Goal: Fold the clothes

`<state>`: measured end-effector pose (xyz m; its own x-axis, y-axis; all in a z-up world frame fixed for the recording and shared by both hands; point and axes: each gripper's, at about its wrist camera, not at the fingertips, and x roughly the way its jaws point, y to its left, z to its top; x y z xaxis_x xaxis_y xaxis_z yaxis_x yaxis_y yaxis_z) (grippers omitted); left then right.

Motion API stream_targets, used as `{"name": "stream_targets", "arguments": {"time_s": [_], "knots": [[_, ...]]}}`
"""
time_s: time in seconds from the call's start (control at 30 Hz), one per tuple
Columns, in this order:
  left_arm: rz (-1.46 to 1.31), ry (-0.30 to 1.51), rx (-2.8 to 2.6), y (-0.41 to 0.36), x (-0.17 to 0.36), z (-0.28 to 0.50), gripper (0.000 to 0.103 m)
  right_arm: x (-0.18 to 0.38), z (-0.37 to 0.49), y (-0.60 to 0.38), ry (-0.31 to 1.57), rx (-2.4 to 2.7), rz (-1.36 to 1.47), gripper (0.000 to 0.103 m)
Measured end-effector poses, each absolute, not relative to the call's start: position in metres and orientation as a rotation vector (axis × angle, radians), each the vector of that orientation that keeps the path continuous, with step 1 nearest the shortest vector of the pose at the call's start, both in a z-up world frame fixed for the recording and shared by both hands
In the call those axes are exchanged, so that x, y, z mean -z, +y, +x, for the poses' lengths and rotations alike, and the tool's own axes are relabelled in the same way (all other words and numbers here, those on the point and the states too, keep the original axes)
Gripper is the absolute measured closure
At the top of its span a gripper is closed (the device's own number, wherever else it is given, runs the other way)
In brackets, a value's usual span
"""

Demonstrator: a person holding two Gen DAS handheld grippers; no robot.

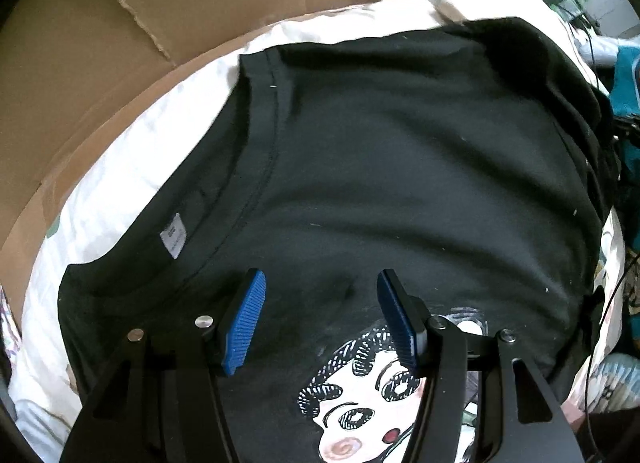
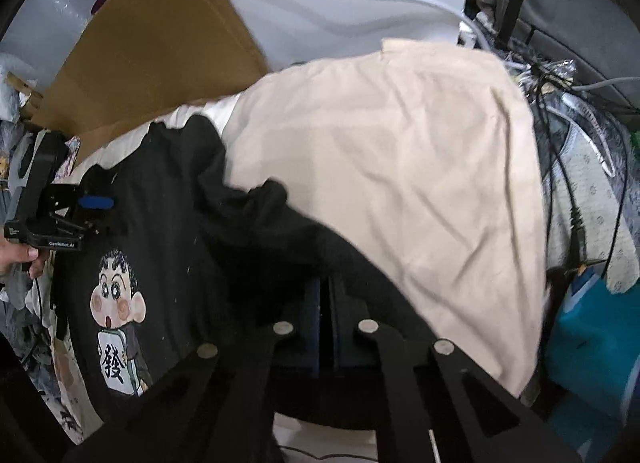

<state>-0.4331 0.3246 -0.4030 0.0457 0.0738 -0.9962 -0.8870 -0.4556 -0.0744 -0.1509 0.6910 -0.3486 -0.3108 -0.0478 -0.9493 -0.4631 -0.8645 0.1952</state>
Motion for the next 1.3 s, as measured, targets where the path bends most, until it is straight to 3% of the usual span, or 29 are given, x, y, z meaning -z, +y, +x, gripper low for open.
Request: {"name": "stream_targets", "arguments": {"time_s": [0.4,0.63,0.9,0.97,1.0,1.3], "knots": [[-1.528,0.821,-1.526,0.309,0.398,-0.441,0.044,0.331,-0.153,0.732,0.629,-2.219,-1.559,0.101],[-1.524,0.801,-1.511,0.310,0.397,-0.442,0.044,0.334,-0.149,0.770,0.719,-2.144,-1.504,0.099],[-1.528,0.794,-1.490,0.310,0.399,-0.441,0.044,0.318,-0.132,0.786,0.831,-2.169,-1.394,0.075],[-1.526,0.790,-1.486,0.311,0.399,-0.441,0.044,0.319,-0.129,0.781,0.841,-2.180,-1.398,0.052],[-1.526,0.787,-1.484,0.312,0.399,-0.441,0.044,0.321,-0.128,0.777,0.840,-2.190,-1.398,0.049],[-1.516,0.792,-1.459,0.315,0.401,-0.435,0.044,0.347,-0.132,0.749,0.928,-2.220,-1.491,0.055]]}}
